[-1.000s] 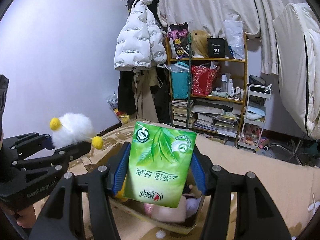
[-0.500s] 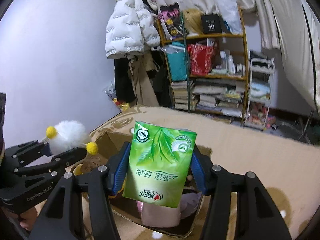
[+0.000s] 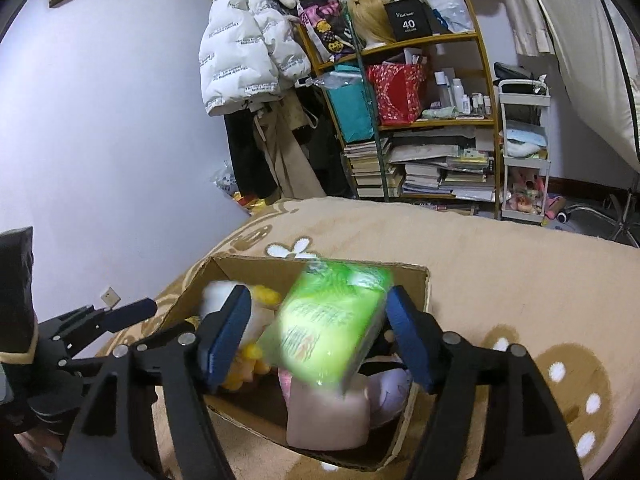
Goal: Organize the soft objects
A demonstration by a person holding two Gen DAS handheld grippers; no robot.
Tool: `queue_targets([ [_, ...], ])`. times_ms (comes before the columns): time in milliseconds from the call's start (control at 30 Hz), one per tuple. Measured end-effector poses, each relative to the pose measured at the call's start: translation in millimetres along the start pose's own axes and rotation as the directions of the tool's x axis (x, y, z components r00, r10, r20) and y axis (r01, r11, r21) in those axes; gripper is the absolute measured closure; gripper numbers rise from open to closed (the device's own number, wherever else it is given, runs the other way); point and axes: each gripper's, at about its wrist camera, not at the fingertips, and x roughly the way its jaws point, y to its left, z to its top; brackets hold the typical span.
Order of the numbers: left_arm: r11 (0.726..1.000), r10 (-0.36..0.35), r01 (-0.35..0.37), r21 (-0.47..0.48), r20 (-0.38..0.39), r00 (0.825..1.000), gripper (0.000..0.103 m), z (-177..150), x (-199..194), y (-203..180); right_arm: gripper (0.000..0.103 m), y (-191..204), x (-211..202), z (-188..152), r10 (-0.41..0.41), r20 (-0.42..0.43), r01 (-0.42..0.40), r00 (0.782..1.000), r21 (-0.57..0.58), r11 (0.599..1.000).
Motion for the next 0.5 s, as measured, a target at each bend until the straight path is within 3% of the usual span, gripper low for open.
queue_targets([
  [333,1.000,0.027,-0.027,0.007,0.012,1.000,0.034,-4,-22,3,0.004,-1,-24,3,-0.021,0.030,0.020,0.999,0.034,0.999],
  [400,0.999,0.031,-0.031,-0.007,0.014,0.999,0.024,-5,-29,6,0.000,1,-31,3,-0.028,0.036,0.027,0.999,0.027,0.999],
  [500,0.999,0.044,-0.044,-0.024,0.033,0.998,0.018,-7,-45,9,0.000,7,-45,4,-0.040,0.047,0.040,0.998,0.011,0.999],
])
